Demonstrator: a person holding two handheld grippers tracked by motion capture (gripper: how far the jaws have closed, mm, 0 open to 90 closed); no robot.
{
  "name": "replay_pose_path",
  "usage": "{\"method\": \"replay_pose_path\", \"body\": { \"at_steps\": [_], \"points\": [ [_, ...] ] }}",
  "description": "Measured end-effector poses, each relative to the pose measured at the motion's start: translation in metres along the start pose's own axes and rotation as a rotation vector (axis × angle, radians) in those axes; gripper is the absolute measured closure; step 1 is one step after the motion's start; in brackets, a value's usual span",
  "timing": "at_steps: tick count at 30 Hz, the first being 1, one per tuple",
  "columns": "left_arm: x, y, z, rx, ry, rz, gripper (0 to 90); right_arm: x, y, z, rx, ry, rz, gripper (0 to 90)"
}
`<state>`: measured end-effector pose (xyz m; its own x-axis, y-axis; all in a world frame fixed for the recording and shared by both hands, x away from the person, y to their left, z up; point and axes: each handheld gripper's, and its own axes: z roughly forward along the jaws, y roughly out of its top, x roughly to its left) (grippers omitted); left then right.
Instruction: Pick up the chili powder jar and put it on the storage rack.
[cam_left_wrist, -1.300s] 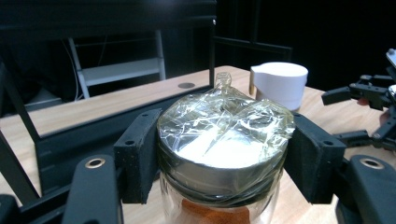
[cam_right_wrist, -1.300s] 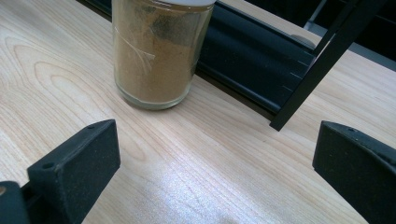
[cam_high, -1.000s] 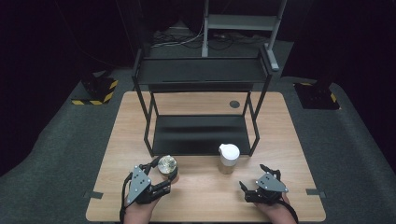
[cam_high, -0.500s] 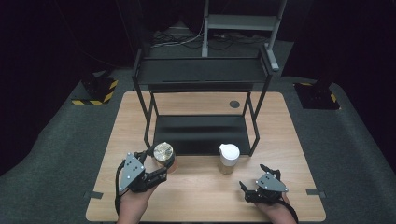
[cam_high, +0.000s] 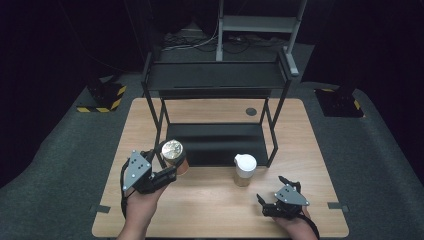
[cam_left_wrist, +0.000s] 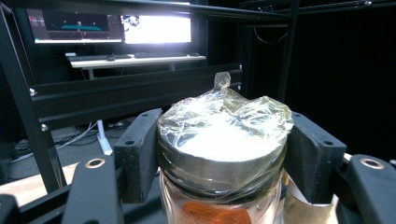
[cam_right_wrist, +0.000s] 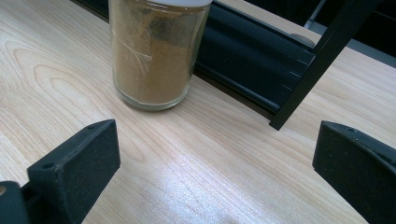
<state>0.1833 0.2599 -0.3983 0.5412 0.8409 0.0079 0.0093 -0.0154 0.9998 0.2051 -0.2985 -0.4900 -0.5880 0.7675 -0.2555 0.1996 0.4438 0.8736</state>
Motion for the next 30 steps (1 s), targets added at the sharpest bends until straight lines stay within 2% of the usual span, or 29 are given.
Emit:
{"method": "replay_pose_path", "body": {
  "at_steps": [11,20,30],
  "points": [
    [0.003,0.013,0.012,-0.023,0.007,0.017,34.3,0.0,0.0,0.0,0.001,-0.001,-0.001,0.0],
    [0.005,0.029,0.022,-0.047,0.012,0.04,34.3,0.0,0.001,0.0,0.006,0.002,-0.006,0.0],
    [0.008,0.045,0.033,-0.083,0.016,0.037,34.3,-0.001,0.0,0.0,0.001,0.001,0.004,0.0]
  ]
}}
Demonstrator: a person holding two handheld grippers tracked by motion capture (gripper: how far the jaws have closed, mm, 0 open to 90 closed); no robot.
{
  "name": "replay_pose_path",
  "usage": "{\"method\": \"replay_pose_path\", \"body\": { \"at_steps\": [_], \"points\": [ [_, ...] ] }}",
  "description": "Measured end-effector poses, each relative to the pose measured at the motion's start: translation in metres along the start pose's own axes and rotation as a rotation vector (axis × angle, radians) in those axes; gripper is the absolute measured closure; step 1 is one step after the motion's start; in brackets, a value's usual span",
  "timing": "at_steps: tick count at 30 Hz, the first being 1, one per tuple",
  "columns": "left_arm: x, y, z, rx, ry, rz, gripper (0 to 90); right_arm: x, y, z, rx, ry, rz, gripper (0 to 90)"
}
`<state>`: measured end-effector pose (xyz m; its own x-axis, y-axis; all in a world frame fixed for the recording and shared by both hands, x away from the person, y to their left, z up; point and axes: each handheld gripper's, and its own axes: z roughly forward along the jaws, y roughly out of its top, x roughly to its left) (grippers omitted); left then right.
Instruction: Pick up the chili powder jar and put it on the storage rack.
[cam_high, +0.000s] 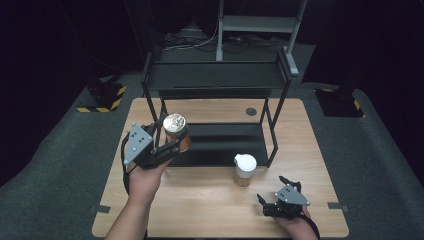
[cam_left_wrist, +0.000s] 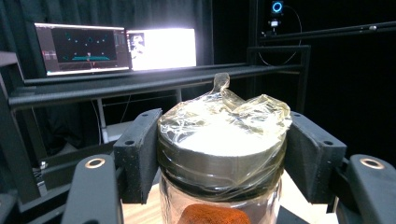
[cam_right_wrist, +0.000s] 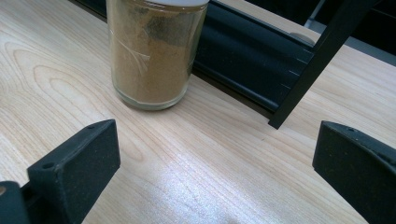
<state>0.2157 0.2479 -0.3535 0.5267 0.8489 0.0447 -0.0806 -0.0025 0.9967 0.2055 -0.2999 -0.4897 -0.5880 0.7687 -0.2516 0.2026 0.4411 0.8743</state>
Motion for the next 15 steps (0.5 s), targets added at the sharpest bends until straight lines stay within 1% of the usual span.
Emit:
{"method": "replay_pose_path", "body": {
  "at_steps": [1,6,10,12,13,15],
  "points": [
    [-0.001,0.002,0.002,-0.009,-0.001,0.005,34.3,0.0,0.0,0.0,0.0,0.0,-0.001,0.0],
    [-0.001,0.006,0.008,-0.018,-0.007,0.005,34.3,0.0,0.0,0.0,0.0,0.0,-0.001,0.0],
    [-0.002,0.011,0.013,-0.028,-0.005,0.013,34.3,0.0,-0.001,0.0,-0.003,0.0,0.001,0.0],
    [-0.002,0.014,0.016,-0.034,-0.005,0.01,34.3,0.0,-0.001,0.0,-0.004,0.001,0.003,0.0],
    [-0.001,0.018,0.019,-0.041,-0.006,0.014,34.3,0.0,-0.001,0.0,-0.004,0.001,0.004,0.0],
    [-0.002,0.019,0.02,-0.044,-0.004,0.016,34.3,-0.001,-0.001,0.0,-0.004,0.002,0.004,0.0]
  ]
}}
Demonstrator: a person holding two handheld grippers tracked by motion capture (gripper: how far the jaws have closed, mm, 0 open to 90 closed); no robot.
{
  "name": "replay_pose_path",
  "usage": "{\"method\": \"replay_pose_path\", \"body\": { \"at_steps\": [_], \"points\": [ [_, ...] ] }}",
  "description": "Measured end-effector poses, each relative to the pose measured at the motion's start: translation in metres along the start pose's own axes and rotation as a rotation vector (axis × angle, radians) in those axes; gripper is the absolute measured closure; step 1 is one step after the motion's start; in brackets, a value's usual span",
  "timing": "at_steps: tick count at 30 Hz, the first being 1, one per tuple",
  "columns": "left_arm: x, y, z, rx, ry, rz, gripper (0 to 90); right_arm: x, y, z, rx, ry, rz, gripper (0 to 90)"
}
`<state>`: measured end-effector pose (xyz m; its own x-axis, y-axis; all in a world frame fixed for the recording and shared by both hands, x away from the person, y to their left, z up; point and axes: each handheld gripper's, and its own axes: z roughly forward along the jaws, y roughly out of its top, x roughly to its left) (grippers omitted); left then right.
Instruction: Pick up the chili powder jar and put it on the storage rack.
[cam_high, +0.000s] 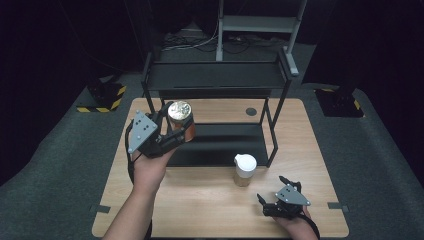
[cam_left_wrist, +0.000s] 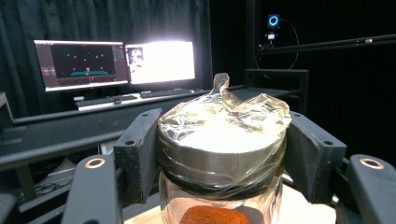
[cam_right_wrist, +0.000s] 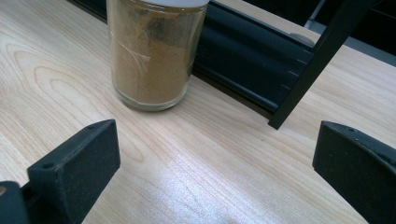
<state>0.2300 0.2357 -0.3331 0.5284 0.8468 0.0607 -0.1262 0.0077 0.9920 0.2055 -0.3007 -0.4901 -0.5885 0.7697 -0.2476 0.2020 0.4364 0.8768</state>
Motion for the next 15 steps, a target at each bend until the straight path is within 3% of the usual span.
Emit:
{"method": "replay_pose_path", "body": {
  "at_steps": [15],
  "points": [
    [-0.002,0.027,0.025,-0.03,0.002,0.01,34.3,-0.001,-0.001,-0.001,-0.006,0.003,0.009,0.0]
  ]
}}
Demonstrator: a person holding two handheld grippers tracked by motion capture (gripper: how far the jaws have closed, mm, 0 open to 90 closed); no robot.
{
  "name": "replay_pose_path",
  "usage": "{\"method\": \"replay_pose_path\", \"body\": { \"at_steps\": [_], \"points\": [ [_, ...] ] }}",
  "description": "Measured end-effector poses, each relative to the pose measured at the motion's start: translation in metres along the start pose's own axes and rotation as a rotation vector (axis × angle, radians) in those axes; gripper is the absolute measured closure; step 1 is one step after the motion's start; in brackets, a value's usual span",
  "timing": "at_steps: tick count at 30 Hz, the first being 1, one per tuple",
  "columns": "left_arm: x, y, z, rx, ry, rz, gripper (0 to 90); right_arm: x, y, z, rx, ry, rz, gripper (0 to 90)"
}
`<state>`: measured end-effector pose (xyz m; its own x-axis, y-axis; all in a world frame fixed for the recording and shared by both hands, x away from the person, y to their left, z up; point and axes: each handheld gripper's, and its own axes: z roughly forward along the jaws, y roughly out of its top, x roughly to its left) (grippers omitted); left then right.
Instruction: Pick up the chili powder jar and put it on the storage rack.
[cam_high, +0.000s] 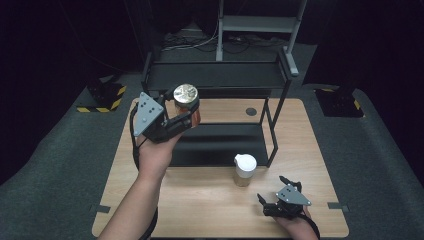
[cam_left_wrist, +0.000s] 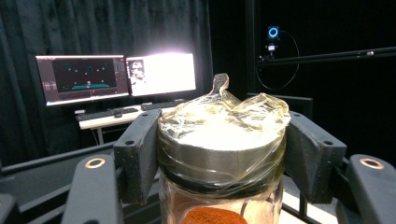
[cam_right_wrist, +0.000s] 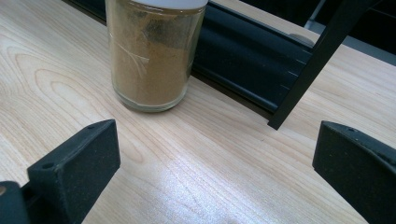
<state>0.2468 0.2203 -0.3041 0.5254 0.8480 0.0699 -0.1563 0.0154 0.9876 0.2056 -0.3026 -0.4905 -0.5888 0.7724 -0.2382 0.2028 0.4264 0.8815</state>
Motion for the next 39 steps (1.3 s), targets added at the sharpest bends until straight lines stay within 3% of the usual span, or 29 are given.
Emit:
{"method": "replay_pose_path", "body": {
  "at_steps": [17,39],
  "points": [
    [0.004,0.022,0.027,-0.037,0.026,-0.007,34.3,-0.002,-0.001,-0.001,-0.005,0.002,0.015,0.0],
    [0.014,0.029,0.074,-0.007,0.097,-0.015,34.4,-0.006,-0.002,-0.001,-0.011,0.016,0.026,0.0]
  ]
}}
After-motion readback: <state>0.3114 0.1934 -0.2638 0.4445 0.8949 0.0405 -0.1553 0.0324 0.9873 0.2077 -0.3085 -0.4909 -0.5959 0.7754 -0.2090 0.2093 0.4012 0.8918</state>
